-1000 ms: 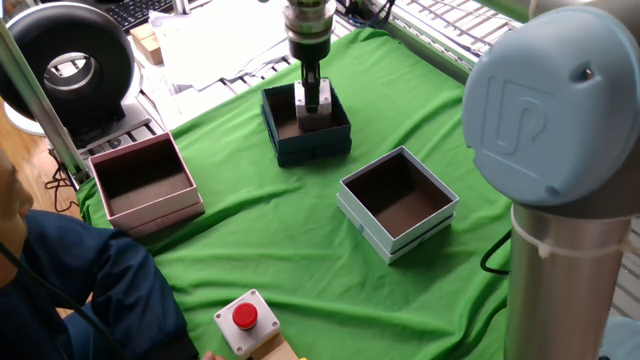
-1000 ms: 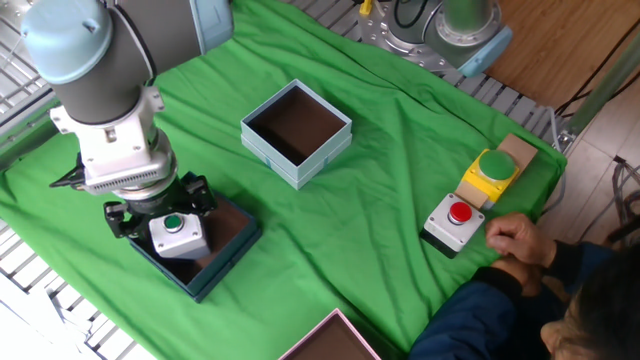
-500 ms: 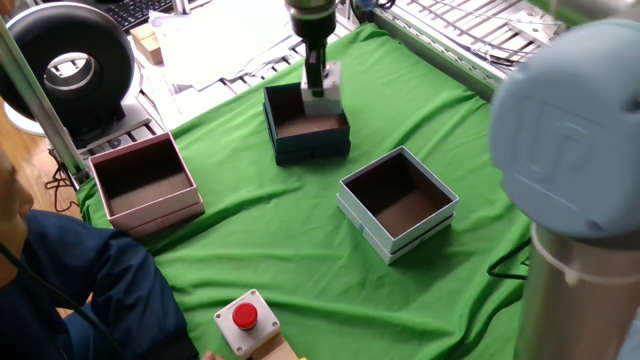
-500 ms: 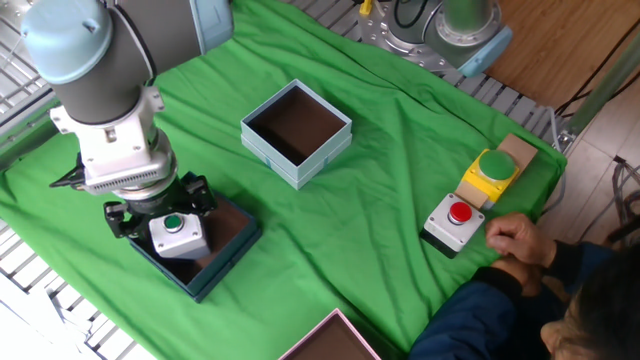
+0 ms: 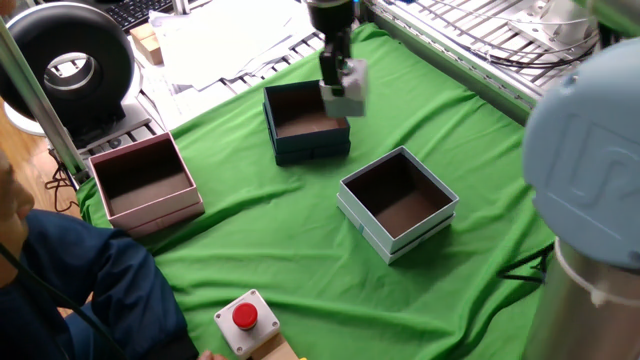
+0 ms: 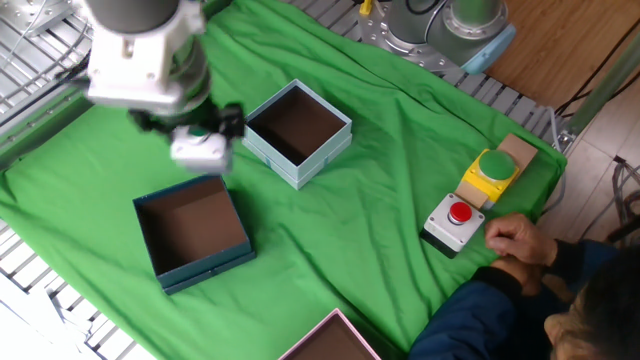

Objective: Move an object from one box to another

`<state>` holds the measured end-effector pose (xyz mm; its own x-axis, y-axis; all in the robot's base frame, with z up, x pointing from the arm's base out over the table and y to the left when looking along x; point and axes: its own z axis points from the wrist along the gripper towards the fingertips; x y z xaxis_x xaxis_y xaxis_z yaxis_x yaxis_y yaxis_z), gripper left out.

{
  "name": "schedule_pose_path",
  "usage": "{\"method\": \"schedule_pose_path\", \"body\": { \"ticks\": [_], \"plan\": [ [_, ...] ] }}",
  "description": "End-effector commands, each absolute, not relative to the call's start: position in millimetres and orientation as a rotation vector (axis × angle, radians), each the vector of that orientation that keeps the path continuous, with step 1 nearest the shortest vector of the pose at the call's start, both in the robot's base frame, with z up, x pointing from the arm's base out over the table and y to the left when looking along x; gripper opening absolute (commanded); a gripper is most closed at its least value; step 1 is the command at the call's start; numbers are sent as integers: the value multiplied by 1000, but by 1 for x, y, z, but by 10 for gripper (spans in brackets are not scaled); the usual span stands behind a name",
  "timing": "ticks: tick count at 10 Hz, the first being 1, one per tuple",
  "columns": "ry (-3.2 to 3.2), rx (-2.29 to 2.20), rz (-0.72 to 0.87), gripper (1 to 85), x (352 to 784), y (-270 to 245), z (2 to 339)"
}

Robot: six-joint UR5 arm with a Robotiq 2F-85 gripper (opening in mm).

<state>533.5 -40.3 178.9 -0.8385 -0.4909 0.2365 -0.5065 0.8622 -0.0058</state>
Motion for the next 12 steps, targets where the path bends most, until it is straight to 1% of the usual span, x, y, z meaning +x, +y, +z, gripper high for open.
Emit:
{"method": "schedule_pose_path", "body": {
  "ticks": [1, 2, 3, 5, 6, 8, 10, 11, 12],
  "plan": [
    [-2742, 483, 11, 10, 459, -20, 195],
    [-2748, 444, -1, 10, 446, -17, 191],
    [-2748, 408, -58, 10, 439, -8, 187],
    [-2756, 380, -152, 10, 438, 1, 176],
    [-2771, 394, -168, 10, 440, 0, 165],
    [-2801, 415, -158, 10, 445, -7, 141],
    [-2824, 531, -93, 10, 455, -26, 124],
    [-2833, 643, -11, 10, 465, -44, 119],
    [-2826, 651, -43, 10, 463, -40, 118]
  ]
}}
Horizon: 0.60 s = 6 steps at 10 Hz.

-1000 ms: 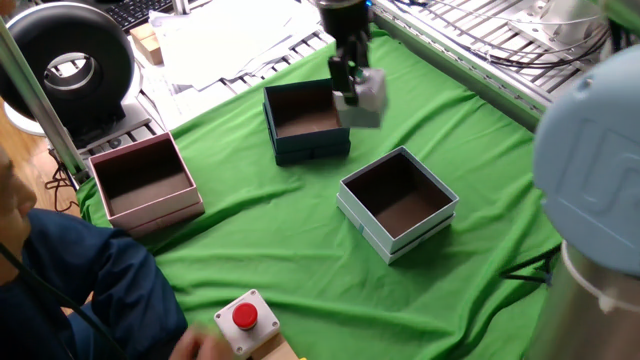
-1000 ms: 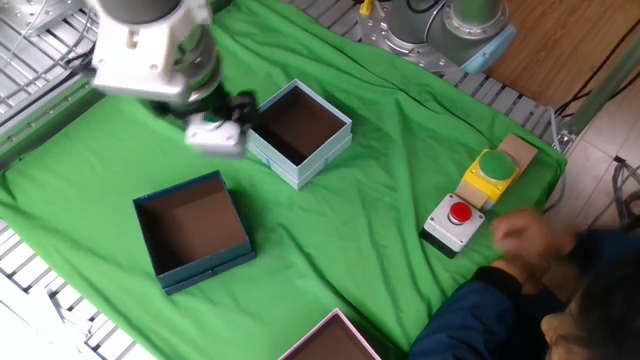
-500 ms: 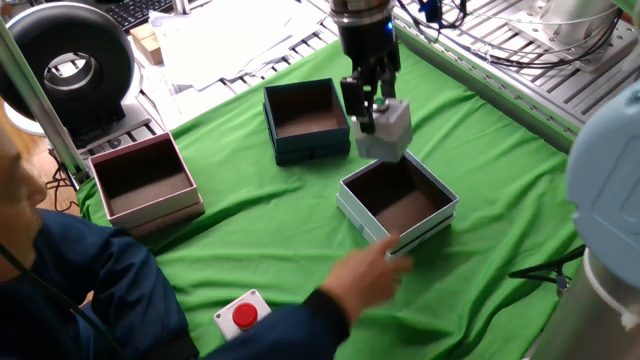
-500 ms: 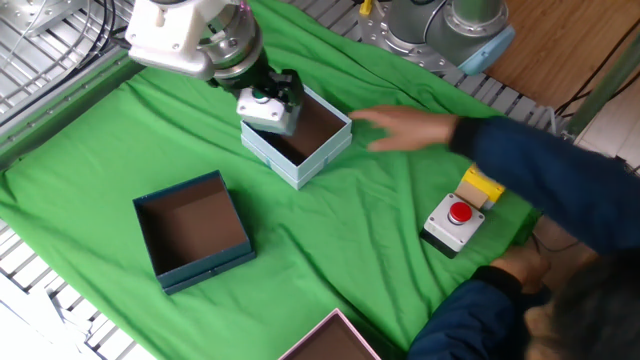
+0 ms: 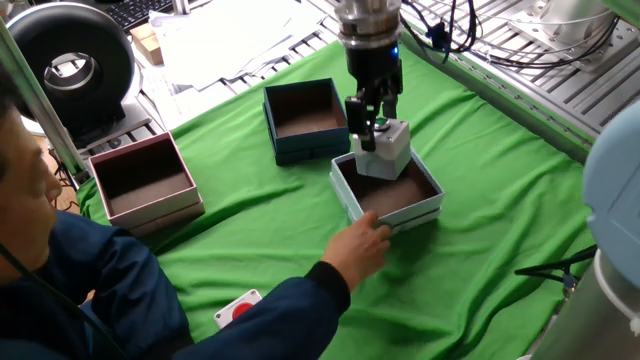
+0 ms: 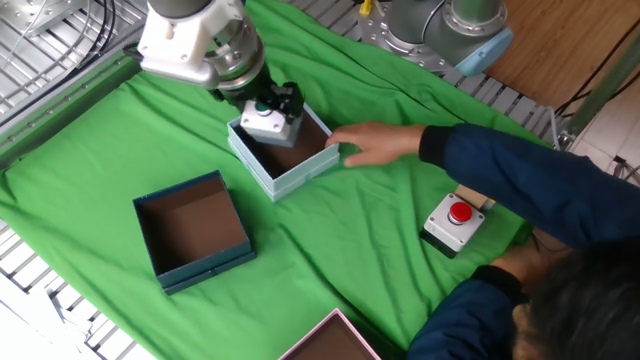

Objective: Move an object from one box to another

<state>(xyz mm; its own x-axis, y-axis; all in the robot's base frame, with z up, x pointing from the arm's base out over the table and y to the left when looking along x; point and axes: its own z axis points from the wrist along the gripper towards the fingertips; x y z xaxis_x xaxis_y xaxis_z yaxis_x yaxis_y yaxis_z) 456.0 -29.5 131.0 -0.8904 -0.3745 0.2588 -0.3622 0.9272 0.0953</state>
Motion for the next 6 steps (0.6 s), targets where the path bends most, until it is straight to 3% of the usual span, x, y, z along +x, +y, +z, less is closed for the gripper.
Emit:
{"method": "schedule_pose_path", "body": {
  "ticks": [1, 6],
  "plan": [
    [-2829, 653, -67, 10, 463, -38, 115],
    [-2942, 669, -31, 10, 493, -36, 95]
  ]
}}
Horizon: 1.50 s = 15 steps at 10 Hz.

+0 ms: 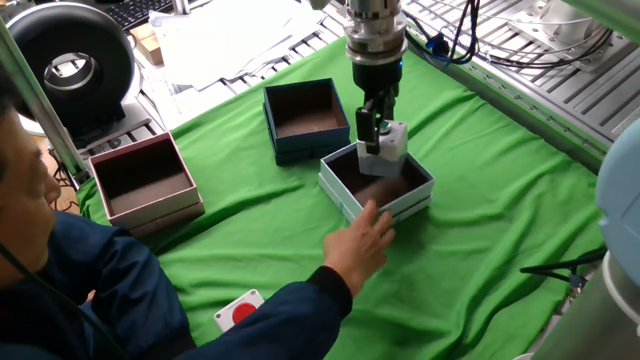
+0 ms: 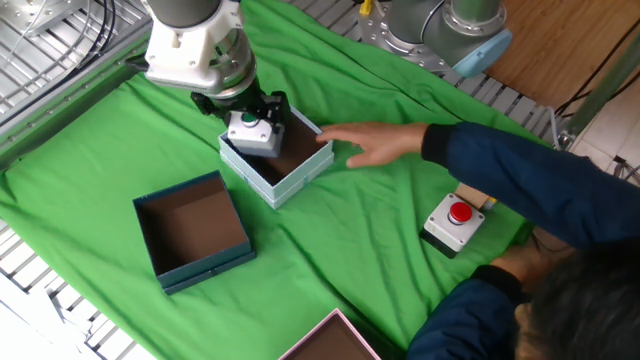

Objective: Move an object from one box to another

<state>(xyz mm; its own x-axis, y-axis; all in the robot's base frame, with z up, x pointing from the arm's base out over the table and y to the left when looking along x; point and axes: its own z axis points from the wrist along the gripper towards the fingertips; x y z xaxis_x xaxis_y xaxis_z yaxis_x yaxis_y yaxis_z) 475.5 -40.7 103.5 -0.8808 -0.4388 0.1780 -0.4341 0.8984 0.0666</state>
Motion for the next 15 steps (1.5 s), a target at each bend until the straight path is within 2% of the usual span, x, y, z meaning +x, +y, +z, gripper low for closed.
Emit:
{"method": "schedule_pose_path", "body": {
  "ticks": [1, 3, 6, 9, 13, 15],
  "plan": [
    [-2956, 669, -45, 13, 498, -32, 93],
    [-2980, 812, -131, 377, 514, -16, 88],
    [-2891, 1056, -118, 610, 518, -21, 82],
    [-2855, 1118, -77, 660, 518, -30, 80],
    [-2826, 1148, -53, 820, 516, -39, 82],
    [-2816, 1156, -53, 850, 515, -42, 84]
  ]
}}
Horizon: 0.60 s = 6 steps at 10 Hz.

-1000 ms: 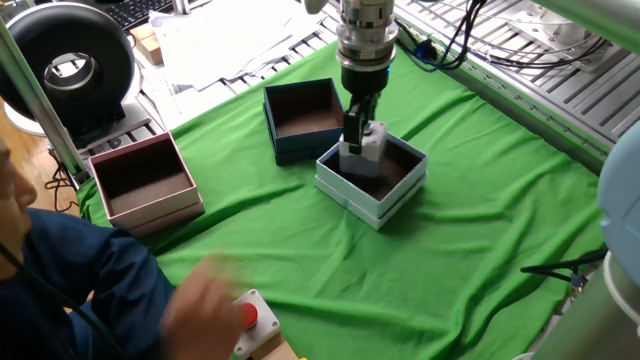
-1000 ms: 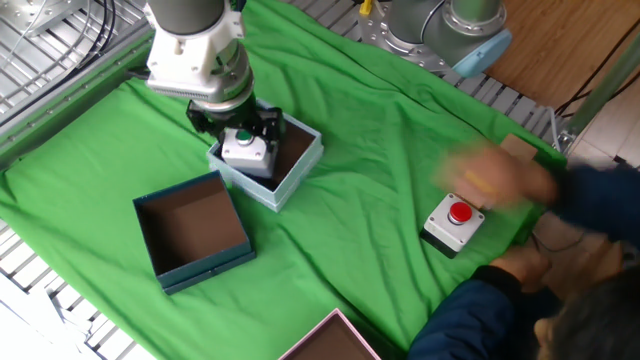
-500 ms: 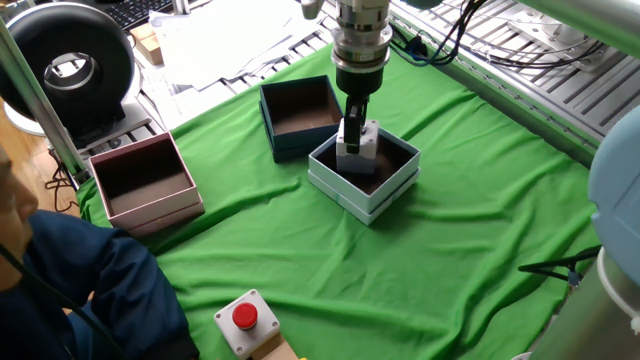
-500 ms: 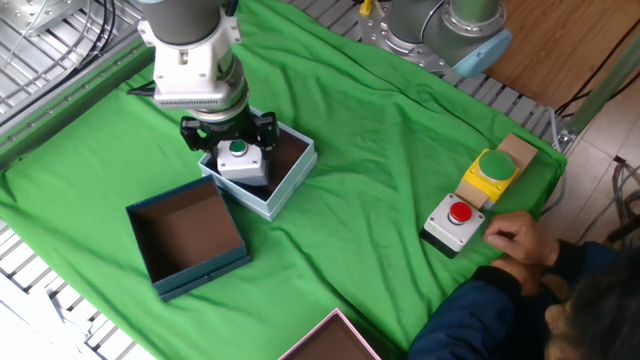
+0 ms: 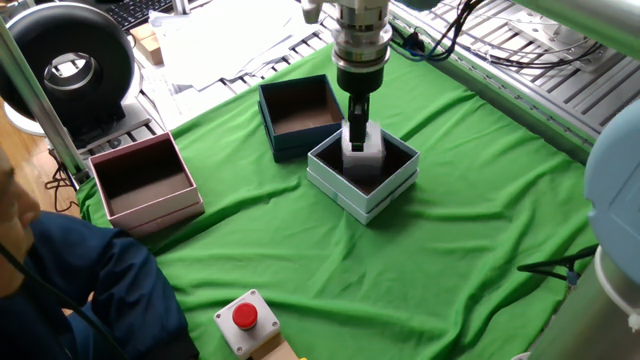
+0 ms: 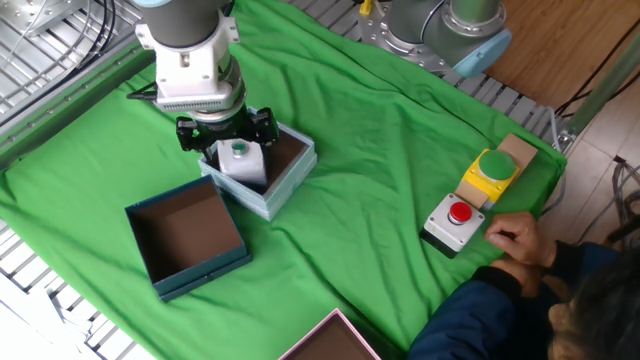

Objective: Move an object from one box to another

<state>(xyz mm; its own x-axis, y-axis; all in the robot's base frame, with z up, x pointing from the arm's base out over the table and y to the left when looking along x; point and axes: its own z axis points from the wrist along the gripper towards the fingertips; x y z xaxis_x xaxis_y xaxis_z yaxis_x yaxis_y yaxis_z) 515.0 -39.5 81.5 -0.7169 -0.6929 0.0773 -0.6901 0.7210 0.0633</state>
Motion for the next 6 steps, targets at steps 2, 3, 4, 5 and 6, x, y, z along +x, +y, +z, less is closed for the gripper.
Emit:
{"method": "schedule_pose_path", "body": {
  "ticks": [2, 3, 4, 5, 6],
  "plan": [
    [-2828, 1050, -150, 660, 505, -28, 88],
    [-2833, 825, -230, 173, 490, -10, 102],
    [-2819, 703, -110, 10, 489, -21, 121],
    [-2774, 665, 18, 10, 490, -33, 153],
    [-2828, 588, 50, 10, 503, -23, 177]
  ]
}}
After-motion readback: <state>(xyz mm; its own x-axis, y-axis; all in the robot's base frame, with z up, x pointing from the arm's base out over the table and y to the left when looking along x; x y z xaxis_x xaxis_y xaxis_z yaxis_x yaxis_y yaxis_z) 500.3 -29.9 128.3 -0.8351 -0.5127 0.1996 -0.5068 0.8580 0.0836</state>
